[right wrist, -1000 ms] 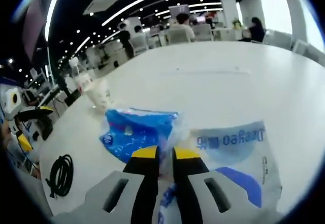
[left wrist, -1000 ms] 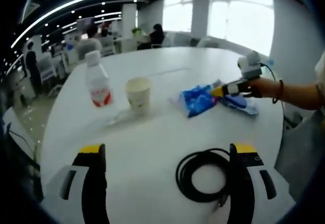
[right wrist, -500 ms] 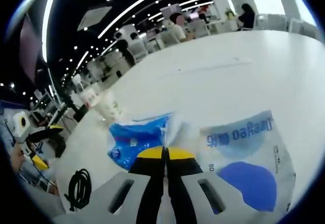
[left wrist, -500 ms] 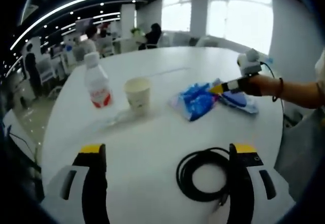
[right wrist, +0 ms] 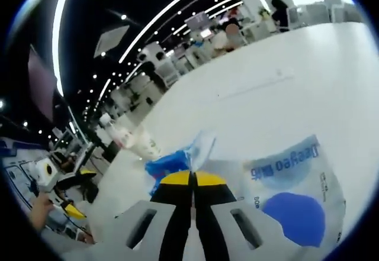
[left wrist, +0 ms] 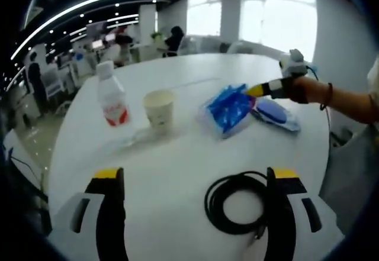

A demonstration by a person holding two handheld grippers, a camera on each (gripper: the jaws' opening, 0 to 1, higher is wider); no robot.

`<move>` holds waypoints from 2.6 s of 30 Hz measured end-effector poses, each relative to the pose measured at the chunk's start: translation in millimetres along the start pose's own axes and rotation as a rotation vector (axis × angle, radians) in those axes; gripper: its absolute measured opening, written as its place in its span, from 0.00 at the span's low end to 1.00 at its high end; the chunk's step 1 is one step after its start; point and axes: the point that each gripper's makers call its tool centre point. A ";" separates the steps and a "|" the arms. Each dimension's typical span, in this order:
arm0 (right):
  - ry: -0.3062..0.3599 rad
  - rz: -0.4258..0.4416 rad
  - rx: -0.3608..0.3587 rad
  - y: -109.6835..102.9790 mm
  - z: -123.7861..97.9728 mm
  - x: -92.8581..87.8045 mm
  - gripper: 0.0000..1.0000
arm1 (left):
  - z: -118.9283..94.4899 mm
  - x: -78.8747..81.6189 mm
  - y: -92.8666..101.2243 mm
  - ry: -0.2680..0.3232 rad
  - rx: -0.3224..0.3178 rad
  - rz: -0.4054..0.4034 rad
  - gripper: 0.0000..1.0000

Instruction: Arrange the tabletop items into an orderly group along one side of the table until the central work area is clear of visible clutter.

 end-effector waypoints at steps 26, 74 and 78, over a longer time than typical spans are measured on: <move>0.080 0.026 -0.046 22.1 -50.4 44.6 0.01 | 2.4 -1.4 9.6 -0.012 -0.021 0.009 0.95; 0.102 -0.024 -0.255 138.0 -125.7 96.2 0.01 | 3.8 -6.6 6.6 -0.029 -0.022 0.017 0.93; 0.092 -0.028 -0.264 144.4 -127.0 96.8 0.01 | 3.5 -6.1 6.1 -0.027 -0.019 0.016 0.93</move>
Point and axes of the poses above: the point that each gripper's makers call its tool centre point, and the gripper's own axes: z roughly forward along the fingers, y roughly to its right, x roughly out of its top, and after that the axes turned 6 degrees about y, right-handed
